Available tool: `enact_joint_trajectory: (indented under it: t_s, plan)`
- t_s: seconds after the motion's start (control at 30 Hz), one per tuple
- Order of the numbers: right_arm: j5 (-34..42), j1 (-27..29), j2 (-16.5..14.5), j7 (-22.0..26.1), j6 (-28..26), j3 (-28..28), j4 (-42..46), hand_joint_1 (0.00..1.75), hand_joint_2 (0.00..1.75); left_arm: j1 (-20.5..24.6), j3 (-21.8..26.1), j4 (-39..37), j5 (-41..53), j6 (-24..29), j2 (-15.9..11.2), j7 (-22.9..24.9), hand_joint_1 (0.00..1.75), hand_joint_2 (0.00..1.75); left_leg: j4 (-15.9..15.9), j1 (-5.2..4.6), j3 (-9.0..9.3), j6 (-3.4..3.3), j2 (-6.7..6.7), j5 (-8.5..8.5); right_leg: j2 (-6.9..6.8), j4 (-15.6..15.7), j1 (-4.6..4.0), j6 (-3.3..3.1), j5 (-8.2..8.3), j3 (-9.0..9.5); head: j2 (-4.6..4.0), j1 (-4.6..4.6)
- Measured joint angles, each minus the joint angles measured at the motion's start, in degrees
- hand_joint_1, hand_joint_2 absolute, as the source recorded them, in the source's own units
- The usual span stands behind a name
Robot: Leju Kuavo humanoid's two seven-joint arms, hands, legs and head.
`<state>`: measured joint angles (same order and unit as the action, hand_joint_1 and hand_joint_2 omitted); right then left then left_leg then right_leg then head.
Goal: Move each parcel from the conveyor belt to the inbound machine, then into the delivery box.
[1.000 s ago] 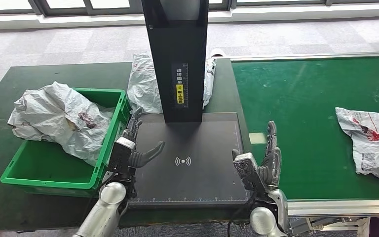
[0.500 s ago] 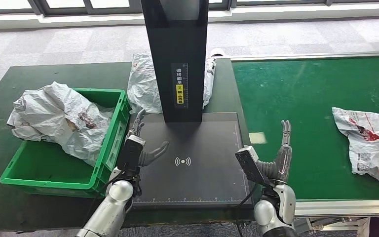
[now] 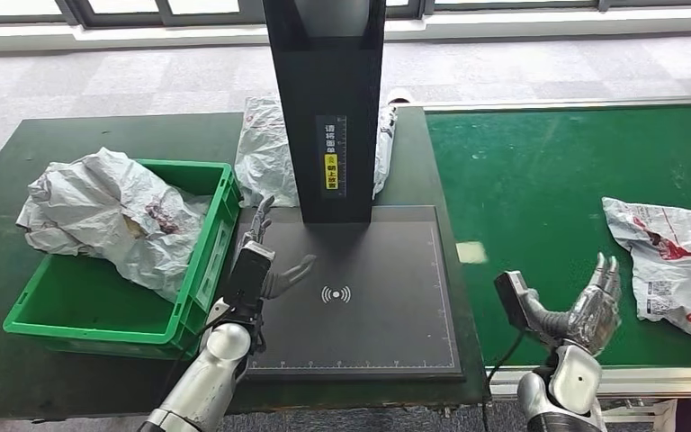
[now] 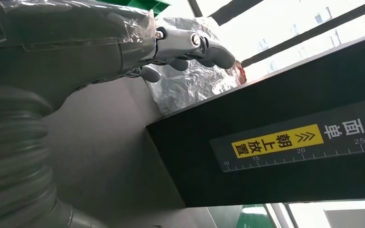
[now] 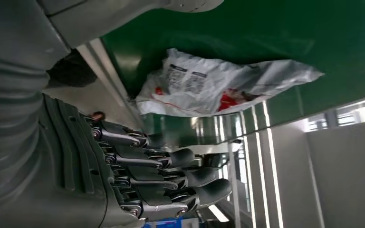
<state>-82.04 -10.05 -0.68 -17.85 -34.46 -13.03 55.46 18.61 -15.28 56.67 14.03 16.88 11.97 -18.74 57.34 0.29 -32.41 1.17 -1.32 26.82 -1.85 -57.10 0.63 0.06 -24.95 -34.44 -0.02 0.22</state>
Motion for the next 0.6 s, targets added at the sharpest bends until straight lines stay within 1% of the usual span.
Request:
enact_joint_trajectory:
  t_s: [0.07,0.13,0.3,0.43,0.6]
  plan:
    - [-2.8,0.1,0.8,-1.5,0.9,-3.4,-1.6,0.0,1.75,0.4,0.0,-0.6,-0.2,-0.1,0.1,-0.2,0.0,1.75,0.0,0.0,-0.01,-0.03,-0.09,0.03,0.05,0.0,0.0,0.0,0.0,-0.02,0.0,0.0]
    - [-4.2,0.1,1.2,-1.7,1.2,-5.9,-2.6,0.0,1.75,0.7,0.0,-1.1,-0.2,-0.2,0.3,-0.3,0.0,1.75,0.0,0.0,0.0,-0.07,-0.22,0.06,0.12,0.0,0.0,0.0,0.0,-0.05,0.0,-0.01]
    - [-6.5,0.3,1.3,-3.4,3.3,-10.0,-3.5,0.0,1.75,1.4,-0.1,-1.9,-0.4,-0.7,0.6,-0.5,0.0,1.75,0.0,0.0,0.0,-0.08,-0.2,0.06,0.14,0.0,-0.01,0.01,0.0,-0.08,0.01,-0.01]
    - [-6.9,1.6,1.1,-4.7,5.8,-13.3,-2.8,0.0,1.75,2.3,-0.5,-2.8,-0.4,-1.4,0.8,-0.8,0.0,1.75,0.0,0.0,-0.02,-0.08,-0.14,0.06,0.12,0.0,-0.01,0.01,-0.01,-0.07,0.01,-0.01]
    - [-6.9,4.0,0.6,-6.1,10.5,-16.8,0.3,0.0,1.75,3.9,-1.1,-4.1,-0.4,-2.2,1.2,-1.0,0.0,1.75,0.0,0.0,-0.04,-0.09,-0.12,0.06,0.11,0.0,0.03,0.03,-0.02,-0.07,0.01,-0.01]
